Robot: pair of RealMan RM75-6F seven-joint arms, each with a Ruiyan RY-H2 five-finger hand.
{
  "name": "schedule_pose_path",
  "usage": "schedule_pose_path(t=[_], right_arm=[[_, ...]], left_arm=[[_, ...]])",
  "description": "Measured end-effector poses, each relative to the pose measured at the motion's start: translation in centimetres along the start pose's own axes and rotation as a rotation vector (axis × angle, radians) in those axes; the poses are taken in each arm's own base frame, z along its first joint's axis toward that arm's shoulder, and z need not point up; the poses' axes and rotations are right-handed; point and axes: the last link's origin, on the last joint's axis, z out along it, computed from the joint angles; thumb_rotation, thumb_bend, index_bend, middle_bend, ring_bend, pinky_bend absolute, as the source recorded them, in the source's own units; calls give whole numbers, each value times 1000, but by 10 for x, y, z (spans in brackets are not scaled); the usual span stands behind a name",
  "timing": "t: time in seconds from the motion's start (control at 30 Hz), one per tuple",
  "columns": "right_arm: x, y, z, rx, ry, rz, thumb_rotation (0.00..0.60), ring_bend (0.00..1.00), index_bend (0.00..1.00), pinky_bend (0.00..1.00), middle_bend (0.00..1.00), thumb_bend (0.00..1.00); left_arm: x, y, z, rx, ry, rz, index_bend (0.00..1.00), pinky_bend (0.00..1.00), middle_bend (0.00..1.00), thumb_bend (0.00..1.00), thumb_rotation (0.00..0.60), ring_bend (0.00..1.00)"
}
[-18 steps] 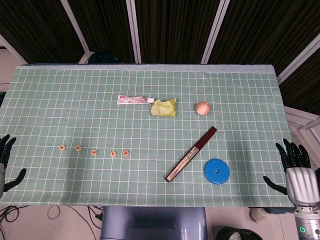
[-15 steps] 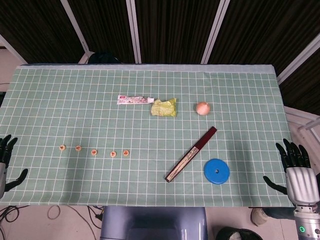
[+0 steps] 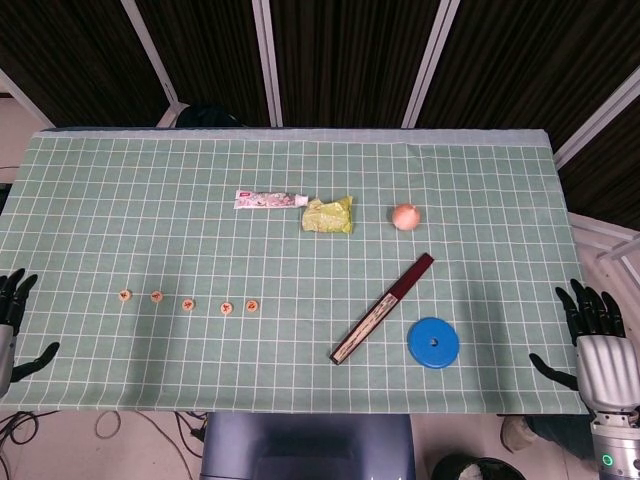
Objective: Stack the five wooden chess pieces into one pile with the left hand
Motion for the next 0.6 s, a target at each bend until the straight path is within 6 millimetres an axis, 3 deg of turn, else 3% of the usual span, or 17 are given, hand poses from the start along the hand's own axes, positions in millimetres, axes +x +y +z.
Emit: schedule_pose_path(t=[0.33, 0.6], right_arm=[[1, -1, -1, -11, 5, 16, 600, 0, 80, 0, 13, 233], [-1, -1, -1, -18, -4, 18, 600, 0, 81, 0, 13, 233]], left_arm=[[0, 6, 10, -59, -2, -38, 151, 0, 0, 189, 600, 0], [-5, 52, 61, -281, -95, -21, 173, 0, 0, 189, 600, 0]])
